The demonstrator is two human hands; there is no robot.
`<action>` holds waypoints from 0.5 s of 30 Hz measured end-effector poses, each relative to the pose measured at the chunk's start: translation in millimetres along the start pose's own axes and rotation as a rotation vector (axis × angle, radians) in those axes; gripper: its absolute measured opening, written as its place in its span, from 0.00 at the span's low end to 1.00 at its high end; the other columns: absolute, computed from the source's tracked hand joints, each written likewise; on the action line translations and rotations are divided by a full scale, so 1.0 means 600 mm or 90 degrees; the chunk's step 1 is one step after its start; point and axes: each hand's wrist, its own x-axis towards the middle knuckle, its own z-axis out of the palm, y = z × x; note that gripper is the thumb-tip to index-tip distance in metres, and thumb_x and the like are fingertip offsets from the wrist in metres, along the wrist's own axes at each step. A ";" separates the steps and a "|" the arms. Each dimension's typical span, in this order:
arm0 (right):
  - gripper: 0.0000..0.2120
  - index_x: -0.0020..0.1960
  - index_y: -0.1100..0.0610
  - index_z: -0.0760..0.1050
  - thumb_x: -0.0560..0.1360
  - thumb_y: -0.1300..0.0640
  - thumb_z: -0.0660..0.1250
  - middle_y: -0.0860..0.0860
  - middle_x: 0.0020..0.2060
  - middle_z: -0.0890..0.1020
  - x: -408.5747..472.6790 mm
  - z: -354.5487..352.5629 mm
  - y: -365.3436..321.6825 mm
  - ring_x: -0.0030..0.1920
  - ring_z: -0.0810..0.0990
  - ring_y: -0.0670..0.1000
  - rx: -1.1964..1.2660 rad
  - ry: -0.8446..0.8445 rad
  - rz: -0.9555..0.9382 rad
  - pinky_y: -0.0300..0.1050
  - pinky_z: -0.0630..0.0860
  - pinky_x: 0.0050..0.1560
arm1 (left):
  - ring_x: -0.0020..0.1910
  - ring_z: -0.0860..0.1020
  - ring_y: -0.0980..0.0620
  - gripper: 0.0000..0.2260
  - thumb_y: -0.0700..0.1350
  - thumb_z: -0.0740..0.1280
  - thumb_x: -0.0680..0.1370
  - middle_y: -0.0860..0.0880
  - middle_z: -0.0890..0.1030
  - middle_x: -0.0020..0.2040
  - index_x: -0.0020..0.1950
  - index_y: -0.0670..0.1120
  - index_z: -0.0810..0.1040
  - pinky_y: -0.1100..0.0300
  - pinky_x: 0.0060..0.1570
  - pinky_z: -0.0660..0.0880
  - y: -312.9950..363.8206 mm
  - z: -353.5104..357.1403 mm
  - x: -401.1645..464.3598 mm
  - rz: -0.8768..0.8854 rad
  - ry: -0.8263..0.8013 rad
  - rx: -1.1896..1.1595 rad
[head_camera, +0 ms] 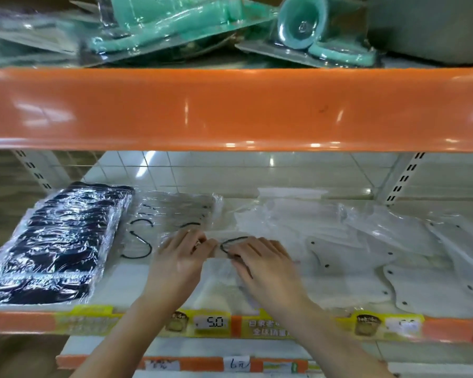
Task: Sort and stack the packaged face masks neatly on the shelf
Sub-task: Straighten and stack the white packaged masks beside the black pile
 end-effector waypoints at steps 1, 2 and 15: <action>0.11 0.49 0.51 0.79 0.76 0.51 0.59 0.45 0.44 0.81 0.008 0.012 -0.007 0.44 0.79 0.48 0.011 0.003 -0.011 0.41 0.70 0.47 | 0.41 0.76 0.45 0.15 0.31 0.69 0.65 0.49 0.78 0.44 0.47 0.46 0.82 0.55 0.36 0.72 -0.011 -0.002 -0.008 -0.017 -0.004 0.007; 0.11 0.48 0.51 0.79 0.76 0.52 0.59 0.46 0.43 0.80 0.017 0.024 -0.015 0.43 0.79 0.49 0.022 0.004 -0.017 0.42 0.71 0.45 | 0.42 0.76 0.45 0.14 0.32 0.69 0.65 0.48 0.79 0.44 0.47 0.46 0.82 0.54 0.37 0.72 -0.023 -0.006 -0.015 -0.034 -0.005 0.017; 0.16 0.48 0.53 0.81 0.61 0.63 0.74 0.48 0.44 0.83 0.071 0.161 -0.106 0.47 0.81 0.52 -0.012 -0.012 0.025 0.43 0.74 0.49 | 0.52 0.82 0.44 0.14 0.39 0.61 0.71 0.44 0.83 0.53 0.50 0.44 0.84 0.55 0.50 0.74 -0.165 0.025 -0.089 -0.142 -0.101 -0.042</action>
